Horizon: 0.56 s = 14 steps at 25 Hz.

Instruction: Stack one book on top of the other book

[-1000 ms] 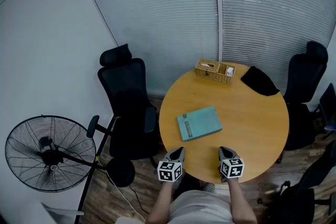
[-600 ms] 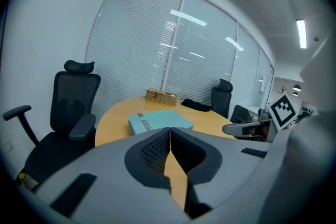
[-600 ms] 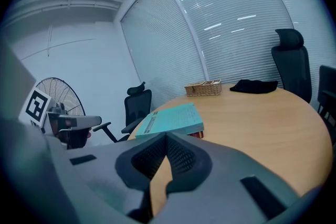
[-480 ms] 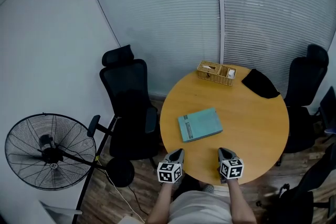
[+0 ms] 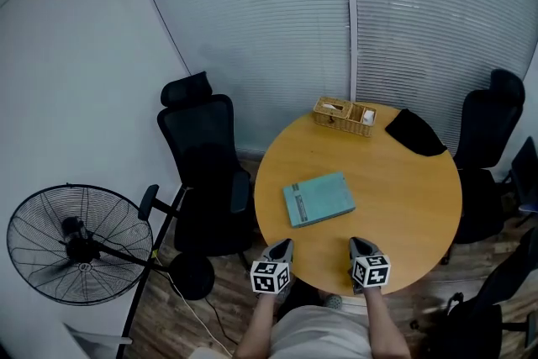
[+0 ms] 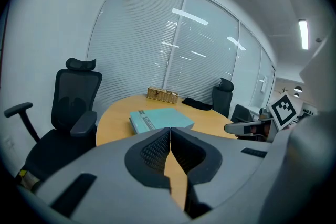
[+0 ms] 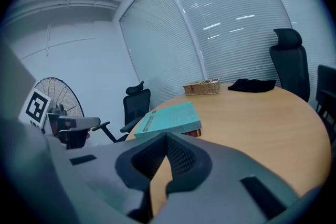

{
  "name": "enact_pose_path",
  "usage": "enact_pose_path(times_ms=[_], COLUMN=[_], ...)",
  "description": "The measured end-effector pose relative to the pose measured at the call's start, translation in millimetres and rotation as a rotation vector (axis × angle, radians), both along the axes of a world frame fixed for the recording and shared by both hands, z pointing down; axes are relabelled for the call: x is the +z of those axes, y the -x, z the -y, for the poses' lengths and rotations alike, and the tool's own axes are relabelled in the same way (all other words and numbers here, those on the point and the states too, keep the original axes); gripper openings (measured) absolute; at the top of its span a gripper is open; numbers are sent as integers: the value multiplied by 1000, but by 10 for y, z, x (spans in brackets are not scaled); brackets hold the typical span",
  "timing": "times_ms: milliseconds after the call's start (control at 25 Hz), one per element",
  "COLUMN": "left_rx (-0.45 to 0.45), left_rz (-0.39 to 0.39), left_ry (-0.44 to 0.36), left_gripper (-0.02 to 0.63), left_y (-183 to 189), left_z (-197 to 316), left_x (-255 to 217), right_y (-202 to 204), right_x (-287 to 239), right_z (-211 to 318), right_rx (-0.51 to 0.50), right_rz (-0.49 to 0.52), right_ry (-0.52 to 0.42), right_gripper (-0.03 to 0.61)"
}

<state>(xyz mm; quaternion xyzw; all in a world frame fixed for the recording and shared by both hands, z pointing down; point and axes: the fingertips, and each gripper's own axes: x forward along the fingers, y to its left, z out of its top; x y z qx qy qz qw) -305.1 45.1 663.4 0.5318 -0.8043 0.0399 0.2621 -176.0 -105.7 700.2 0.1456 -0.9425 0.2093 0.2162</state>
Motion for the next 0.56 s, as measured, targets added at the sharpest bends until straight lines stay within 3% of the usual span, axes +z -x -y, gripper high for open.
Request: enact_pose_path(times_ms=[560], left_rx=[-4], left_rz=[-8], left_ry=[8], left_gripper=[29], left_y=[25], left_z=[-66], left_x=[46], right_y=[30], right_x=[24], right_z=[-61], right_rx=[-9], right_rz=[-6], right_ry=[2], right_gripper=[19])
